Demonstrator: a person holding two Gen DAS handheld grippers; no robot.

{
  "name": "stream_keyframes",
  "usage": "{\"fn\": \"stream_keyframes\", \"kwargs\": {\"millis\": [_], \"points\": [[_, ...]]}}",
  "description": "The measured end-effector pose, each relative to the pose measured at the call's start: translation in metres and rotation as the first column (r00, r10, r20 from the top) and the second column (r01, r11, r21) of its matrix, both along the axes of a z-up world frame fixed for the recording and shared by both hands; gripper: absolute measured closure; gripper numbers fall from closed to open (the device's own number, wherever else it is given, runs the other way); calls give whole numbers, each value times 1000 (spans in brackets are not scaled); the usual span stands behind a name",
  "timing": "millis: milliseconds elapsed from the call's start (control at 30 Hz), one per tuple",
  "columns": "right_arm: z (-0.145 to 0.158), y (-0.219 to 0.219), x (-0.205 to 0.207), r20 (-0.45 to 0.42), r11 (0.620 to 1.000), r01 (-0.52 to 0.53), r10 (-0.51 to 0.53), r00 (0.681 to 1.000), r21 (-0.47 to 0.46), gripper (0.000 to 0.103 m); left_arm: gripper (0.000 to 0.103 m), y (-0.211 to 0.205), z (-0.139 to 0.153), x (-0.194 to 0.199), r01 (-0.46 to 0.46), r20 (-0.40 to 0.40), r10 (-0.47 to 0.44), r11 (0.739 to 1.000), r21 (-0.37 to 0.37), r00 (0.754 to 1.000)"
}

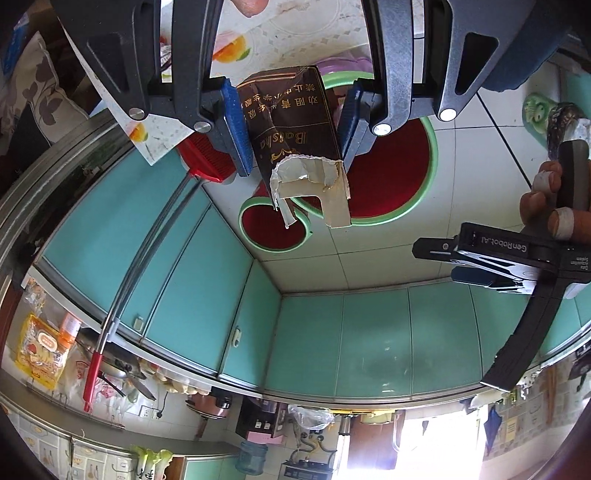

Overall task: Collect trash
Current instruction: 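Carry the bottle and Baisha pack over the red bucket and release both, then return to the table and grasp crumpled white paper with the left gripper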

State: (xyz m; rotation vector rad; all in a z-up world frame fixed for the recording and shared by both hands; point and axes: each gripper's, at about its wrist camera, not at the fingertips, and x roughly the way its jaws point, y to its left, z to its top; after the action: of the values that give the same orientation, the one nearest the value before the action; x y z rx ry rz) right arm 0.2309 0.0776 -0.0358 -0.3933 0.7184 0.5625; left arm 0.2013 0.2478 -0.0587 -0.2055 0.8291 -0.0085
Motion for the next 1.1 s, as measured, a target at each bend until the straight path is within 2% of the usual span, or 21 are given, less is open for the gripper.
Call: {"fn": "stream_keyframes", "kwargs": {"millis": [267,533,633,667,900,933,1100], "points": [[-31,58,37,-75,998,-49,51,996,27,61,7,46,10,-28,-119,42,120,992,-32,992],[-71,95,61,-143,997,-74,74,987,6,55,7,56,17,-37,-146,72,148,989,-29,986],[-75,95,61,-142,997,-72,73,987,10,36,7,54,16,-37,-132,73,135,991,-35,988],[-75,94,60,-141,997,-72,73,987,14,31,7,53,16,-37,-132,73,134,991,-33,988],[-64,56,45,-107,1000,-19,21,994,15,31,4,28,20,-36,-60,81,62,998,-17,995],[-61,45,42,-101,1000,-2,3,995,17,31,0,21,21,-35,-40,84,41,999,-16,996],[-39,-24,10,-73,993,104,-100,992,57,30,0,-33,27,-35,87,108,-87,996,4,990]]}}
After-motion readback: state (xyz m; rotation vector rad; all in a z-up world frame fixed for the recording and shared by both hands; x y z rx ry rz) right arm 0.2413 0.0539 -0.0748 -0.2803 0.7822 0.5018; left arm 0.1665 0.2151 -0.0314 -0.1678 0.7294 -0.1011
